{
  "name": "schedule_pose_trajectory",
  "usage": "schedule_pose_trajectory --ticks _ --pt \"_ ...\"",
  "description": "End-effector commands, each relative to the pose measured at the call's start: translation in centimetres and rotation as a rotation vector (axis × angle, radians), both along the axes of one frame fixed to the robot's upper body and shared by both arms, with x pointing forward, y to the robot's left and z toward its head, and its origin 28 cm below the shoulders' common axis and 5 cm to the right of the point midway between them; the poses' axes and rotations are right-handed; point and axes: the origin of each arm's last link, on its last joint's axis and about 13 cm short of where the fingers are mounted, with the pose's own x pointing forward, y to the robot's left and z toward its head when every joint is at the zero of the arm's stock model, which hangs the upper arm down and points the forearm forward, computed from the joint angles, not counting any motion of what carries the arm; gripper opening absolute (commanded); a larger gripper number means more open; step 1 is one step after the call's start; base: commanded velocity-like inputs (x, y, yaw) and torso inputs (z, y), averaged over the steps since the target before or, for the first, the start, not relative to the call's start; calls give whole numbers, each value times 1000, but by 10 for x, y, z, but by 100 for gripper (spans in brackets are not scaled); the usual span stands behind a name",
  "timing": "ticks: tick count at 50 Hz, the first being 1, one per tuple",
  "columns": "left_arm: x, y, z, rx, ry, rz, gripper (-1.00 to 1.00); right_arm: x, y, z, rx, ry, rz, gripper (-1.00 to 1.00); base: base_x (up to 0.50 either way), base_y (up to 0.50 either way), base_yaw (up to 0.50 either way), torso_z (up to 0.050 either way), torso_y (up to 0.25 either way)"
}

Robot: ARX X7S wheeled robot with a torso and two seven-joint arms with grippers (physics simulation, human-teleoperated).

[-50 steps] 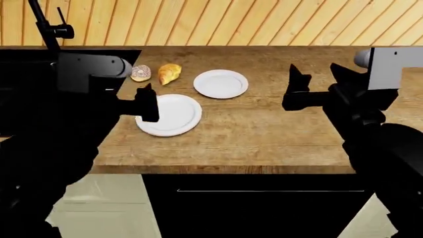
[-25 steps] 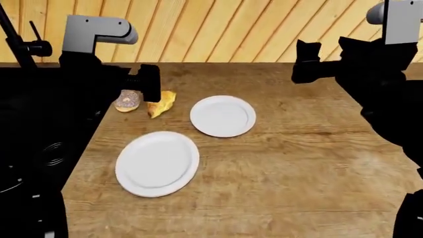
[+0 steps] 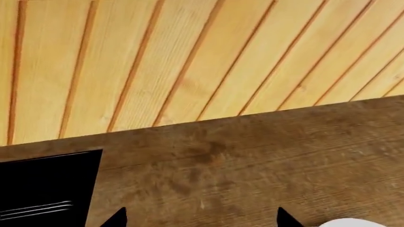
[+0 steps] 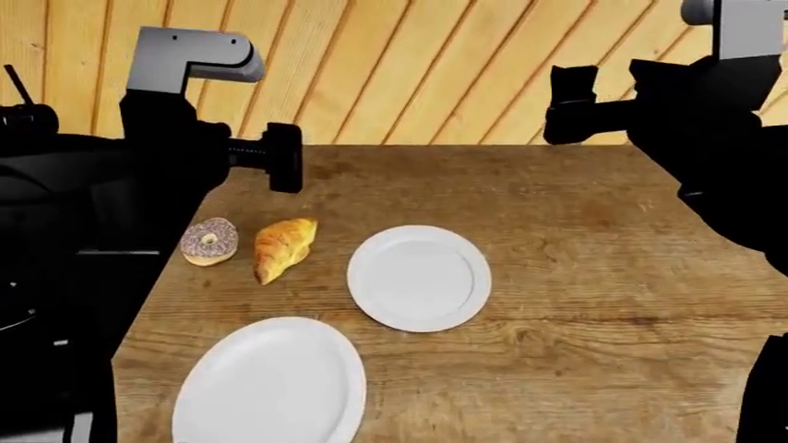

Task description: Place the pastries on the plates.

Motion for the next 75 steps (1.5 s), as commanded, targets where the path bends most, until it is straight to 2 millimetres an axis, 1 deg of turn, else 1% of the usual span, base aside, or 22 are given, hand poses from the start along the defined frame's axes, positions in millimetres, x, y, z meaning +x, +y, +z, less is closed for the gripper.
schedule_pose_trajectory --ticks 1,5,8,13,14,17,23,26,27,35,45,51,59,63,72,75 --pt "3 -2 -2 -5 18 -30 100 1 -1 -1 6 17 8 100 164 0 0 0 0" --pt "3 -4 -1 -4 28 -43 100 1 -1 0 7 13 5 100 119 0 0 0 0" --pt "6 -8 -4 18 40 -40 100 1 -1 0 8 23 9 100 115 0 0 0 0" --pt "15 -16 -9 36 133 -78 100 1 0 0 16 25 3 100 8 0 0 0 2" --pt "15 -16 -9 36 133 -78 100 1 0 0 16 26 3 100 0 0 0 0 0" --pt "16 -20 -14 38 217 -100 100 1 0 -1 14 34 1 100 0 0 0 0 0" --pt "21 -22 -24 25 293 -104 100 1 -1 -6 21 43 -4 100 0 0 0 0 0" --pt "23 -22 -26 18 305 -98 100 2 -1 -6 22 42 -5 100 0 0 0 0 0" --pt "24 -22 -28 -9 341 -95 100 2 -1 -6 19 43 -5 100 0 0 0 0 0" --pt "25 -20 -37 -12 366 -82 100 3 0 -6 18 48 -4 100 0 0 0 0 0" --pt "26 -14 -43 -25 377 -53 100 5 0 -6 15 51 -1 100 0 0 0 0 0" --pt "27 -13 -53 -34 399 -43 100 8 1 -3 16 44 2 100 0 0 0 0 0" --pt "31 -8 -66 -35 418 -17 100 6 0 -6 20 51 -2 100 0 0 0 0 0" --pt "32 -6 -70 -38 423 -2 100 7 1 -6 19 53 2 100 0 0 0 0 0" --pt "29 -6 -86 -25 473 -8 100 6 1 -6 19 51 5 100 0 0 0 0 0" --pt "27 -7 -89 -21 486 -21 100 6 0 -7 20 49 2 100 0 0 0 0 0"
